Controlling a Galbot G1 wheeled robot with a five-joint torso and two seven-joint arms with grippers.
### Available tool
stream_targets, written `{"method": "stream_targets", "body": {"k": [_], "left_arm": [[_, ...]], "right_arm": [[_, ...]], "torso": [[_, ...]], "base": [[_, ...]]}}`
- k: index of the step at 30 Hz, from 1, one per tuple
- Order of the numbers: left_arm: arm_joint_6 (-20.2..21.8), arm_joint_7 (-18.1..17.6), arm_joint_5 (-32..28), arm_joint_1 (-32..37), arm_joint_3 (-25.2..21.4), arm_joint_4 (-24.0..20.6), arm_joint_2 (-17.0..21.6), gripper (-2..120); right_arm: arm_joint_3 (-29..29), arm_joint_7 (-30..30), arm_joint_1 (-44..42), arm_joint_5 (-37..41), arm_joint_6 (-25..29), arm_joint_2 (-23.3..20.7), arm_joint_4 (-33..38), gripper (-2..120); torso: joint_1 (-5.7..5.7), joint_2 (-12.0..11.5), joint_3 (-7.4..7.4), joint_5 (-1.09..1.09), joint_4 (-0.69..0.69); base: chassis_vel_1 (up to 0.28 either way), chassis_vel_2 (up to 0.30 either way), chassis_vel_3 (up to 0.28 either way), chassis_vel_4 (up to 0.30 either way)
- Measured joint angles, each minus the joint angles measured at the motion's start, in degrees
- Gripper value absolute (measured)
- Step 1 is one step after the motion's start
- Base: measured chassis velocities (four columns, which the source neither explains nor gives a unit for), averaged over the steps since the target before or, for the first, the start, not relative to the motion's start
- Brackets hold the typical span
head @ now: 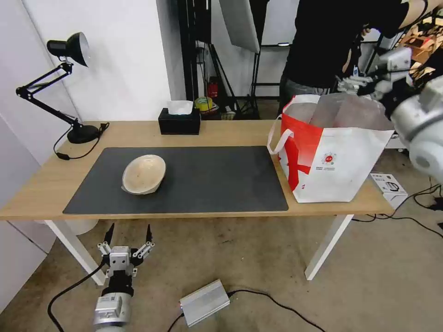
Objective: Pick up the trash from the table and place it into the takeout bag.
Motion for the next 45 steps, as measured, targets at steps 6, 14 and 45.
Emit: {"method": "stream_targets", "body": {"k": [6,14,45], "left_arm": [[-0.4,-0.1,0.0,0.7,-0.7,-0.5,-0.6,100],[-0.4,-0.1,0.1,0.6,-0.7,-0.6,-0.8,100],[-0.2,-0.1,0.3,-0.4,-0.2,0.4,-1.4,100]], "right_arm": [[5.1,6.0,-13.5,-5.4,1.1,7.6,7.4,98],[9.2,8.2,-26.5,-10.8,1.5,14.9,13.7,100],[4.6,9.9,-46.6,-31.3,11.9,32.1,8.9,100]], "torso": [[-0.01,0.0,0.00,-0.04,0.02],[-0.01,0.0,0.00,-0.04,0.01],[0.00,0.0,0.00,-0.03,0.01]], "base": [[0.000,0.000,0.000,0.000],[0.000,0.000,0.000,0.000],[0.000,0.000,0.000,0.000]]}}
